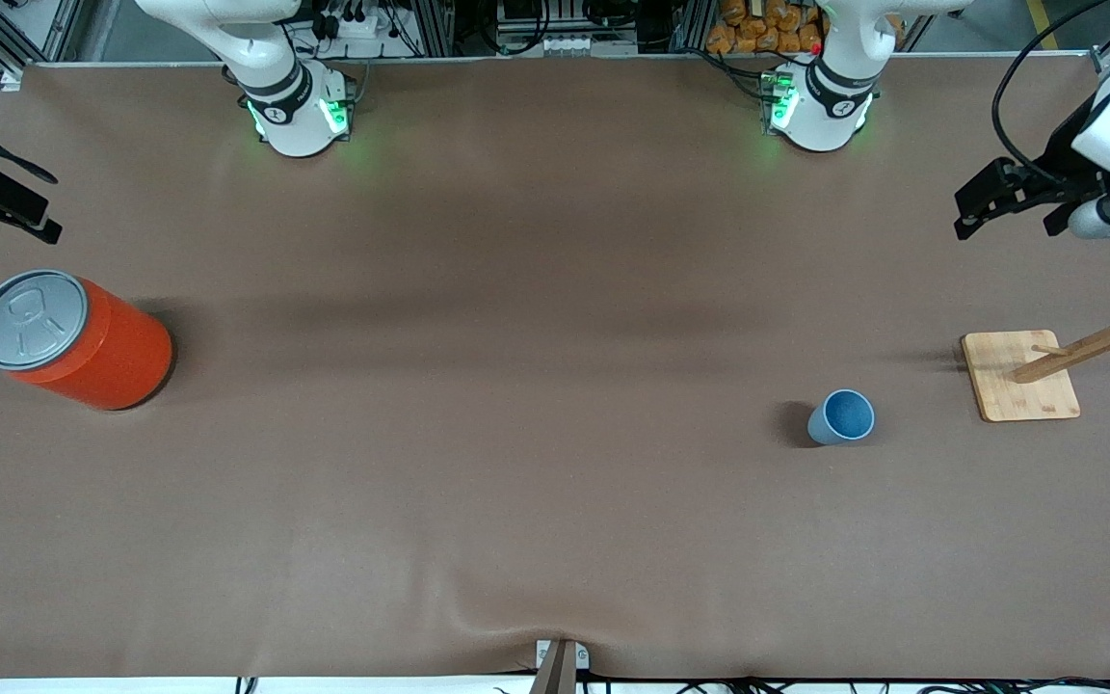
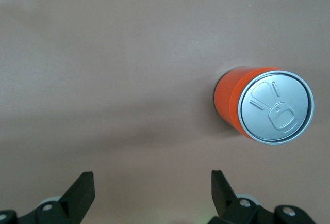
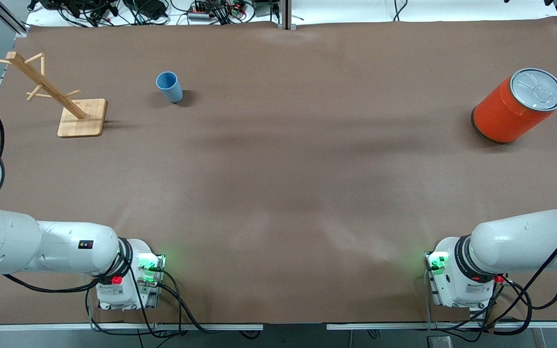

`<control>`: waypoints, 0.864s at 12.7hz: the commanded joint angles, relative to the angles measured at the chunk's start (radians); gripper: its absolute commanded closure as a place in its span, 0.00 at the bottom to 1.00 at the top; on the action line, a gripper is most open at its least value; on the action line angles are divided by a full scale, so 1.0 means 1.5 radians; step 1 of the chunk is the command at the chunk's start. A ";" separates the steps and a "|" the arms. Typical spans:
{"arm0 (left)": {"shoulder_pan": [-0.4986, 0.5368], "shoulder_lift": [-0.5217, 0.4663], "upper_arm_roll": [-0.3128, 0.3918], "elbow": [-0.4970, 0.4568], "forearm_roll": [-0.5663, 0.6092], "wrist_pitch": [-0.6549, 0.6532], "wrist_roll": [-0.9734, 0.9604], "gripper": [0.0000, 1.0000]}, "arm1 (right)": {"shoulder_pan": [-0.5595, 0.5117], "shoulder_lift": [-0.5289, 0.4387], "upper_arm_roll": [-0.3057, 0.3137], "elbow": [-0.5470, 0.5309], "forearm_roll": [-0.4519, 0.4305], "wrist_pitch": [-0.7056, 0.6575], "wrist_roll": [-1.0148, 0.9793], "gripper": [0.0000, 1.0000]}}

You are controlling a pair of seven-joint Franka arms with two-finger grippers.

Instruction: Flip cup

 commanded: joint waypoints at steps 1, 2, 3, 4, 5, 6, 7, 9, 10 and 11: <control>0.012 -0.024 -0.004 -0.003 -0.016 -0.018 0.024 0.00 | -0.007 0.007 0.003 0.016 0.001 -0.010 0.004 0.00; 0.012 -0.018 -0.003 0.005 -0.006 -0.018 0.022 0.00 | -0.008 0.007 0.003 0.016 0.000 -0.010 0.002 0.00; 0.012 -0.016 -0.004 0.014 -0.002 -0.019 0.022 0.00 | -0.006 0.007 0.003 0.016 0.001 -0.010 0.004 0.00; 0.012 -0.014 -0.004 0.021 0.002 -0.019 0.022 0.00 | -0.007 0.007 0.003 0.017 0.001 -0.010 0.003 0.00; 0.012 -0.012 -0.004 0.024 0.007 -0.019 0.022 0.00 | -0.006 0.007 0.003 0.017 0.001 -0.011 0.004 0.00; 0.008 -0.011 -0.004 0.024 0.014 -0.019 0.022 0.00 | -0.007 0.007 0.003 0.016 0.001 -0.011 0.003 0.00; 0.006 -0.011 -0.004 0.024 0.016 -0.023 0.022 0.00 | -0.006 0.007 0.003 0.017 0.000 -0.011 0.003 0.00; 0.005 -0.009 -0.004 0.024 0.016 -0.026 0.022 0.00 | -0.006 0.007 0.003 0.017 0.000 -0.010 0.004 0.00; 0.005 -0.009 -0.004 0.024 0.017 -0.029 0.022 0.00 | -0.006 0.007 0.003 0.017 0.000 -0.010 0.003 0.00; 0.005 -0.009 -0.004 0.023 0.020 -0.030 0.021 0.00 | -0.006 0.007 0.003 0.016 0.000 -0.010 0.004 0.00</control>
